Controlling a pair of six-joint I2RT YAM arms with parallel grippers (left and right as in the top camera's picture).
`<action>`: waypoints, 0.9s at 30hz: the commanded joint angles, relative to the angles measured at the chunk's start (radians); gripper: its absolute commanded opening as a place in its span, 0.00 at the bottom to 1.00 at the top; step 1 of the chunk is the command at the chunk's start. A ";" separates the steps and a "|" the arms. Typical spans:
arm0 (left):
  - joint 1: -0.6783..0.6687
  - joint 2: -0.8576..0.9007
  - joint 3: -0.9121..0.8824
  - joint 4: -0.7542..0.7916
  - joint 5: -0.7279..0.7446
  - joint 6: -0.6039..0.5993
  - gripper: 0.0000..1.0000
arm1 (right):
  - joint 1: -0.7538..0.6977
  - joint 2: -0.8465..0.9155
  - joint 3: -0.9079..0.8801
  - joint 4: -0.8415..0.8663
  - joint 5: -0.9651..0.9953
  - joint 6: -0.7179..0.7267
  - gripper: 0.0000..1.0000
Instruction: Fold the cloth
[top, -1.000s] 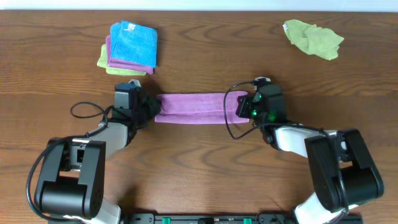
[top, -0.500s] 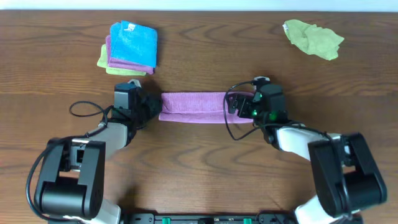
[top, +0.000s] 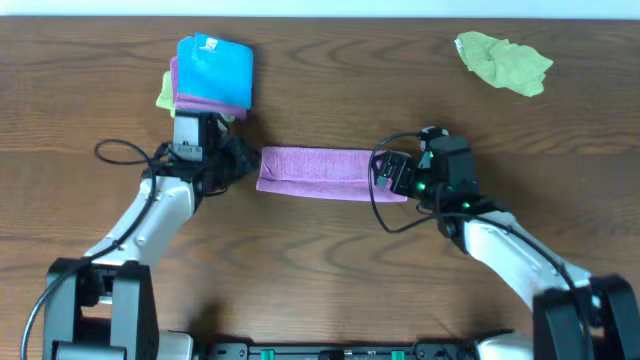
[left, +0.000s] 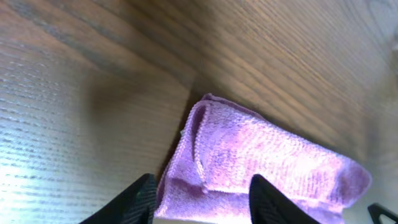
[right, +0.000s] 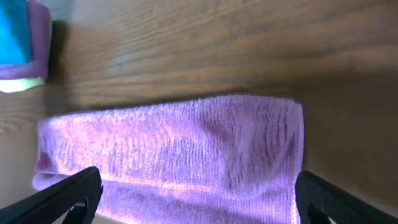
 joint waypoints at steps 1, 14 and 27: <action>-0.001 -0.013 0.048 -0.037 0.018 0.028 0.51 | 0.000 -0.068 0.005 -0.066 -0.005 0.054 0.99; -0.120 0.060 0.053 0.047 -0.010 0.027 0.27 | 0.000 -0.243 0.005 -0.284 -0.083 0.254 0.99; -0.128 0.276 0.053 0.180 -0.012 -0.060 0.06 | 0.000 -0.220 -0.006 -0.361 -0.052 0.283 0.99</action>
